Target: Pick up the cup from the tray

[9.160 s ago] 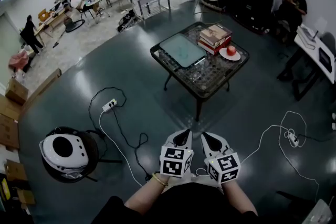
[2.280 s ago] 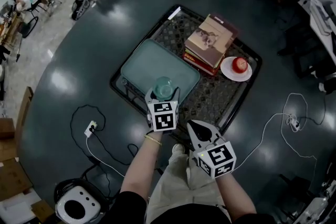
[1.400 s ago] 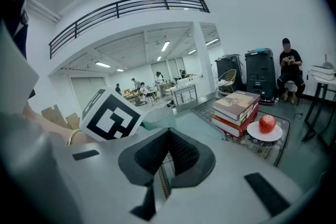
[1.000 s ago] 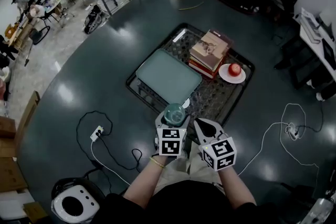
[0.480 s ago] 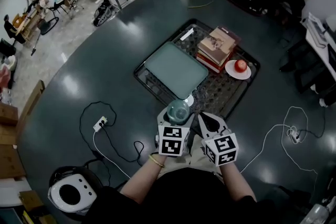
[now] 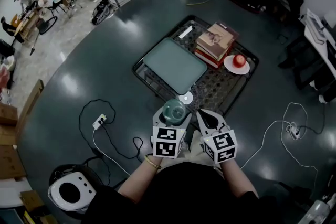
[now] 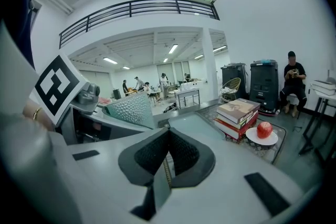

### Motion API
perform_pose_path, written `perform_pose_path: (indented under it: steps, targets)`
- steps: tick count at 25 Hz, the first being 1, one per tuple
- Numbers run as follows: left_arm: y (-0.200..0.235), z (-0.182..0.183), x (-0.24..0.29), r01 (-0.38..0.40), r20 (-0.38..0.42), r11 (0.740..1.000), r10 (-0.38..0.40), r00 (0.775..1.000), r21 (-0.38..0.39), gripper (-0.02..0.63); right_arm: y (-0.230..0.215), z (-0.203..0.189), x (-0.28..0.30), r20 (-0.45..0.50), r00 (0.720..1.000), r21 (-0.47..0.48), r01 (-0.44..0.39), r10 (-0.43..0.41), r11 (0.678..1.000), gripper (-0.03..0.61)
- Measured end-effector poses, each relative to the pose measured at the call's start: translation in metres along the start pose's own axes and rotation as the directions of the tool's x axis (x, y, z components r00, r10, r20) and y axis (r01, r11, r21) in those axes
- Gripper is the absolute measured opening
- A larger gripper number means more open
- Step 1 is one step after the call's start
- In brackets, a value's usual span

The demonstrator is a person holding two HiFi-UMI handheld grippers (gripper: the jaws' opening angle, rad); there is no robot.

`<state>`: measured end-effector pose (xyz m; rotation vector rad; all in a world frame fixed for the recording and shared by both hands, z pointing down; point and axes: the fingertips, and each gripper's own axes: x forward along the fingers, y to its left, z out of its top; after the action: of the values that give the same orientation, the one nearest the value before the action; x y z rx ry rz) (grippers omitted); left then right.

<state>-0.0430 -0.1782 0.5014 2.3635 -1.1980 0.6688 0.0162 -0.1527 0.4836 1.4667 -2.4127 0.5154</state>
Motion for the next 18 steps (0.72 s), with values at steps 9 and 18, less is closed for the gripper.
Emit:
perform_pose_path:
  steps: [9,18]
  targets:
    - [-0.0007,-0.0009,0.0008,-0.003,-0.002,1.0,0.003,1.0,-0.003,0.365,-0.0018,-0.0009,-0.0024,-0.004,1.0,-0.014,0.011,-0.011,1.0,0.009]
    - [-0.0017,-0.0019,0.0039,-0.008,-0.005,1.0,0.008,1.0,-0.005,0.365,-0.0022,-0.0028,-0.0021,-0.01,1.0,-0.02,-0.003,0.003,1.0,0.009]
